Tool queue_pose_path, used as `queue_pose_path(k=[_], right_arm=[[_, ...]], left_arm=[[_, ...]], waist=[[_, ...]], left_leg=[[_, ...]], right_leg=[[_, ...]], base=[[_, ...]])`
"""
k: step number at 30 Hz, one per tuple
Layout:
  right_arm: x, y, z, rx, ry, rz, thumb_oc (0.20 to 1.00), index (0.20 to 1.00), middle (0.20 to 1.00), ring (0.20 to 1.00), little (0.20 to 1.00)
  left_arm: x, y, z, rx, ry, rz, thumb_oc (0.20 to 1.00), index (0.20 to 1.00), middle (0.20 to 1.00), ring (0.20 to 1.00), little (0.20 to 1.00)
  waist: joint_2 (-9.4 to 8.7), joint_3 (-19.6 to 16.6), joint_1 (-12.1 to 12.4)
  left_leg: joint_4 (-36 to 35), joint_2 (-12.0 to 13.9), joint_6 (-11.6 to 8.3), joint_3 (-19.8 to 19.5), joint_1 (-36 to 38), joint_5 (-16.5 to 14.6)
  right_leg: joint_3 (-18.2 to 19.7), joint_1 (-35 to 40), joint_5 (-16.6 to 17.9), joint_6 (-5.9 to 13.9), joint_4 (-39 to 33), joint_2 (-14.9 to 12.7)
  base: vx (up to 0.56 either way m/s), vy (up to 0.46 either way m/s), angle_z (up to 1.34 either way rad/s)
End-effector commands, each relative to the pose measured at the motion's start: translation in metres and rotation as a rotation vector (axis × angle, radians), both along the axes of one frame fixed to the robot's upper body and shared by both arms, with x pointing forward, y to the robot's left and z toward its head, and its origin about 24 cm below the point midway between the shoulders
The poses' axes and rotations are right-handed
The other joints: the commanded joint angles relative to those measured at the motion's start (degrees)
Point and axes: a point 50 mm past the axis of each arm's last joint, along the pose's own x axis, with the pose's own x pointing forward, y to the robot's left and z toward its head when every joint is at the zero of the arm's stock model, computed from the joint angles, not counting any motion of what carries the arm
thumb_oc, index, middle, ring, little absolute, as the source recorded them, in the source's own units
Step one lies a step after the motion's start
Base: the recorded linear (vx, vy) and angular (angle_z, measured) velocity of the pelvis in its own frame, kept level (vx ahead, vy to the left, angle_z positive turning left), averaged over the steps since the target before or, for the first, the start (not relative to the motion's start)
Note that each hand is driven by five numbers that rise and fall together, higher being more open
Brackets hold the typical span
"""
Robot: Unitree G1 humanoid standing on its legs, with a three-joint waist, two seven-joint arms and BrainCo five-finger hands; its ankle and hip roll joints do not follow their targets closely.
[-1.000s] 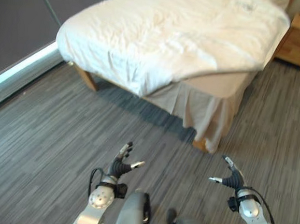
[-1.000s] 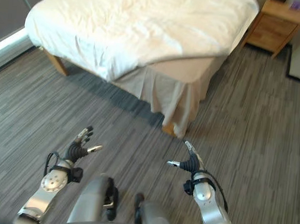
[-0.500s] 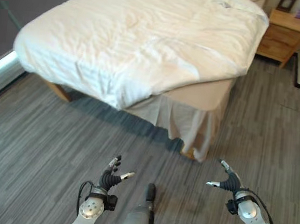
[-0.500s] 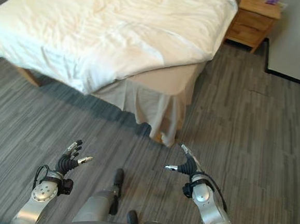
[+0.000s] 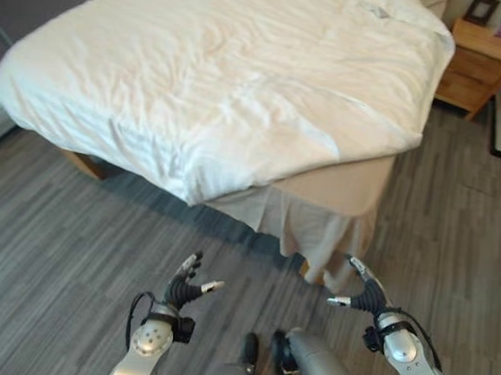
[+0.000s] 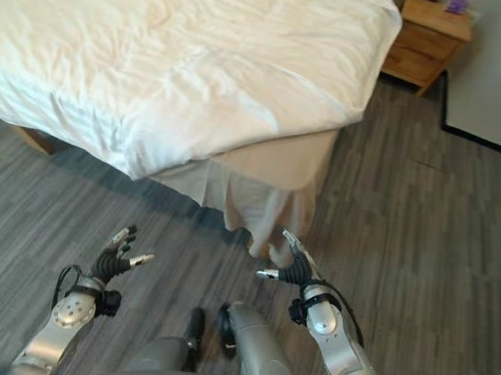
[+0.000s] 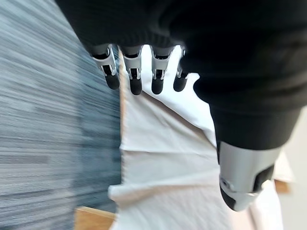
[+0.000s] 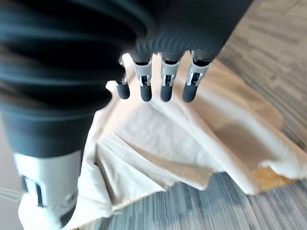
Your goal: Making the bed.
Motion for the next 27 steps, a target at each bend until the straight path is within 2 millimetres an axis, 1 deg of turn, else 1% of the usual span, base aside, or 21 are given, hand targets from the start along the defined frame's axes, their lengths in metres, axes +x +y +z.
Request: queue_pose_path(k=[1, 2, 3, 4, 6, 7, 8, 9, 10, 11, 12, 13, 14, 16, 17, 19, 20, 21, 23, 25, 27], right_arm=[[0.003, -0.001, 0.012, 0.027, -0.059, -0.01, 1.0, 1.0, 1.0, 1.0, 1.0], [-0.002, 0.0, 0.006, 0.035, -0.03, -0.014, 1.0, 1.0, 1.0, 1.0, 1.0], [-0.002, 0.0, 0.006, 0.034, -0.028, -0.014, 1.0, 1.0, 1.0, 1.0, 1.0], [-0.002, -0.001, 0.004, 0.025, -0.019, -0.006, 1.0, 1.0, 1.0, 1.0, 1.0], [0.001, -0.004, 0.006, -0.003, -0.028, 0.0, 1.0, 1.0, 1.0, 1.0, 1.0], [0.003, -0.007, 0.008, -0.018, -0.039, -0.001, 1.0, 1.0, 1.0, 1.0, 1.0], [0.005, -0.01, 0.012, -0.03, -0.055, -0.006, 1.0, 1.0, 1.0, 1.0, 1.0], [0.006, -0.013, 0.013, -0.037, -0.058, -0.012, 1.0, 1.0, 1.0, 1.0, 1.0], [0.005, -0.015, 0.013, -0.048, -0.057, -0.016, 1.0, 1.0, 1.0, 1.0, 1.0], [0.004, -0.02, 0.012, -0.068, -0.053, -0.022, 1.0, 1.0, 1.0, 1.0, 1.0], [0.004, -0.022, 0.012, -0.071, -0.047, -0.03, 1.0, 1.0, 1.0, 1.0, 1.0], [0.004, -0.022, 0.012, -0.07, -0.047, -0.03, 1.0, 1.0, 1.0, 1.0, 1.0], [0.0, -0.029, 0.009, -0.08, -0.033, -0.05, 1.0, 1.0, 1.0, 1.0, 1.0], [-0.003, -0.035, 0.009, -0.093, -0.027, -0.053, 1.0, 1.0, 1.0, 1.0, 1.0], [-0.003, -0.035, 0.01, -0.094, -0.027, -0.052, 1.0, 1.0, 1.0, 1.0, 1.0], [-0.002, -0.038, 0.012, -0.103, -0.032, -0.047, 1.0, 1.0, 1.0, 1.0, 1.0], [-0.002, -0.039, 0.012, -0.109, -0.028, -0.039, 1.0, 1.0, 1.0, 1.0, 1.0], [-0.002, -0.039, 0.012, -0.109, -0.027, -0.038, 1.0, 1.0, 1.0, 1.0, 1.0], [-0.005, -0.043, 0.013, -0.1, -0.02, -0.04, 1.0, 1.0, 1.0, 1.0, 1.0], [-0.008, -0.043, 0.01, -0.108, -0.005, -0.028, 1.0, 1.0, 1.0, 1.0, 1.0], [-0.011, -0.04, 0.005, -0.108, 0.022, -0.014, 1.0, 1.0, 1.0, 1.0, 1.0]], left_arm=[[0.015, 0.002, 0.021, 0.043, -0.119, -0.03, 1.0, 1.0, 1.0, 1.0, 1.0], [0.012, 0.001, 0.017, 0.032, -0.112, -0.004, 1.0, 1.0, 1.0, 1.0, 1.0], [0.011, 0.0, 0.017, 0.031, -0.111, -0.004, 1.0, 1.0, 1.0, 1.0, 1.0], [0.012, 0.001, 0.017, 0.031, -0.119, 0.005, 1.0, 1.0, 1.0, 1.0, 1.0], [0.017, 0.002, 0.024, 0.026, -0.159, 0.032, 1.0, 1.0, 1.0, 1.0, 1.0], [0.023, 0.003, 0.032, 0.022, -0.197, 0.042, 1.0, 1.0, 1.0, 1.0, 1.0], [0.03, 0.005, 0.039, 0.027, -0.238, 0.057, 1.0, 1.0, 1.0, 1.0, 1.0], [0.034, 0.006, 0.046, 0.036, -0.271, 0.066, 1.0, 1.0, 1.0, 1.0, 1.0], [0.038, 0.009, 0.052, 0.052, -0.298, 0.074, 1.0, 1.0, 1.0, 1.0, 1.0], [0.044, 0.013, 0.065, 0.066, -0.354, 0.089, 1.0, 1.0, 1.0, 1.0, 1.0], [0.045, 0.016, 0.069, 0.063, -0.373, 0.103, 1.0, 1.0, 1.0, 1.0, 1.0], [0.045, 0.016, 0.069, 0.063, -0.373, 0.103, 1.0, 1.0, 1.0, 1.0, 1.0], [0.048, 0.024, 0.083, 0.095, -0.432, 0.129, 1.0, 1.0, 1.0, 1.0, 1.0], [0.045, 0.031, 0.092, 0.118, -0.471, 0.148, 1.0, 1.0, 1.0, 1.0, 1.0], [0.045, 0.031, 0.092, 0.118, -0.471, 0.148, 1.0, 1.0, 1.0, 1.0, 1.0], [0.041, 0.035, 0.097, 0.129, -0.494, 0.167, 1.0, 1.0, 1.0, 1.0, 1.0], [0.039, 0.037, 0.1, 0.142, -0.51, 0.177, 1.0, 1.0, 1.0, 1.0, 1.0], [0.039, 0.037, 0.1, 0.142, -0.509, 0.177, 1.0, 1.0, 1.0, 1.0, 1.0], [0.038, 0.038, 0.102, 0.157, -0.524, 0.172, 1.0, 1.0, 1.0, 1.0, 1.0], [0.039, 0.039, 0.101, 0.171, -0.515, 0.17, 1.0, 1.0, 1.0, 1.0, 1.0], [0.041, 0.037, 0.104, 0.191, -0.517, 0.136, 1.0, 1.0, 1.0, 1.0, 1.0]], waist=[[-0.24, -3.94, -1.13], [-0.09, -5.77, -1.52], [0.03, -5.54, -1.6], [0.53, -5.96, -1.33], [0.92, -5.35, -1.43], [0.24, -4.35, -0.82], [-0.43, -3.58, -0.46], [-0.93, -3.19, -0.26], [-1.65, -2.86, -0.03], [-2.14, -2.7, 0.08], [-2.29, -2.56, 0.32], [-2.24, -2.52, 0.49], [-2.29, -2.63, 0.85], [-1.41, -2.93, 1.56], [-1.55, -2.98, 1.6], [-0.04, -3.34, 2.83], [0.72, -3.47, 3.42], [0.7, -3.47, 3.42], [0.47, -3.8, 3.74], [0.95, -4.62, 4.33], [1.01, -5.88, 4.14]], left_leg=[[-5.09, 0.36, -3.99, 2.34, 10.71, -3.24], [-5.09, 0.26, -4.37, 1.51, 13.89, -4.05], [-5.09, 0.38, -4.4, 1.44, 14.27, -4.16], [-1.97, 0.43, -4.78, 1.27, 14.3, -3.5], [10.54, 0.38, -7.51, 2.1, 10.94, -1.49], [19.33, 0.28, -9.19, 2.27, 6.38, 1.05], [25.13, 0.35, -10.98, 2.88, 3.54, 3.52], [29.61, 1.0, -11.39, 3.92, 1.2, 3.99], [32.93, 1.7, -11.15, 5.3, -1.27, 4.05], [33.22, 3.42, -10.59, 7.34, -3.33, 3.76], [32.52, 4.86, -10.13, 8.94, -4.75, 3.23], [32.69, 4.97, -10.11, 9.1, -4.71, 3.02], [26.72, 6.56, -8.78, 10.72, -6.93, 1.69], [16.24, 6.75, -7.93, 10.61, -6.83, 1.16], [15.48, 6.54, -7.87, 10.77, -6.59, 1.79], [5.32, 7.07, -8.46, 7.22, -7.09, 6.14], [-1.67, 9.03, -10.12, 4.36, -7.13, 10.68], [-2.28, 9.02, -10.22, 4.4, -6.77, 11.0], [-4.37, 11.9, -11.45, 4.55, -9.27, 11.63], [-4.59, 12.74, -12.22, 3.75, -9.48, 12.86], [-5.09, 12.74, -11.95, 4.98, -8.01, 12.26]], right_leg=[[-4.45, 4.43, 12.5, -0.45, -11.37, -0.08], [-3.18, 6.76, 13.15, -1.35, -12.71, -0.39], [-3.28, 7.29, 13.2, -1.37, -12.99, -0.29], [-3.75, 8.38, 13.36, -1.66, -13.27, -0.73], [-3.35, 11.8, 12.8, -3.04, -14.56, -0.97], [-3.6, 13.16, 12.53, -3.53, -14.73, -2.11], [-3.4, 14.21, 12.19, -4.23, -14.9, -2.81], [-3.53, 15.25, 11.57, -4.77, -15.22, -3.33], [-3.28, 16.43, 11.14, -5.08, -15.34, -3.97], [-3.32, 17.33, 10.79, -5.15, -15.46, -4.62], [-2.95, 18.21, 10.24, -5.17, -15.57, -4.85], [-2.79, 18.23, 10.16, -5.15, -15.54, -4.77], [-2.28, 19.46, 9.2, -4.59, -15.87, -4.99], [-0.96, 21.08, 7.49, -3.48, -16.26, -4.58], [-0.87, 20.95, 7.69, -3.47, -16.3, -4.75], [0.75, 22.32, 6.56, -2.9, -16.56, -3.94], [2.04, 23.58, 5.48, -2.56, -16.53, -4.26], [2.05, 23.64, 5.41, -2.6, -16.52, -4.26], [3.58, 26.42, 3.13, -1.67, -16.58, -5.67], [4.96, 28.14, 1.92, -1.08, -16.58, -6.25], [5.71, 28.89, 1.52, -0.36, -16.58, -7.36]], base=[[0.53, -0.087, 0.12], [0.44, -0.067, 0.14], [0.43, -0.047, 0.38], [0.21, -0.052, 0.3], [0.25, -0.105, 0.15], [0.19, -0.13, 0.18], [0.18, -0.143, 0.19], [0.22, -0.133, 0.01], [0.26, -0.112, -0.14], [0.25, -0.065, -0.16], [0.17, -0.024, -0.03], [0.23, 0.036, 0.06], [0.26, 0.084, 0.04], [0.32, 0.145, -0.13], [0.26, 0.155, -0.12], [0.32, 0.234, -0.28], [0.31, 0.232, -0.52], [0.34, 0.223, -0.74], [0.38, 0.254, -0.74], [0.41, 0.303, -0.5], [0.33, 0.277, -0.58]])
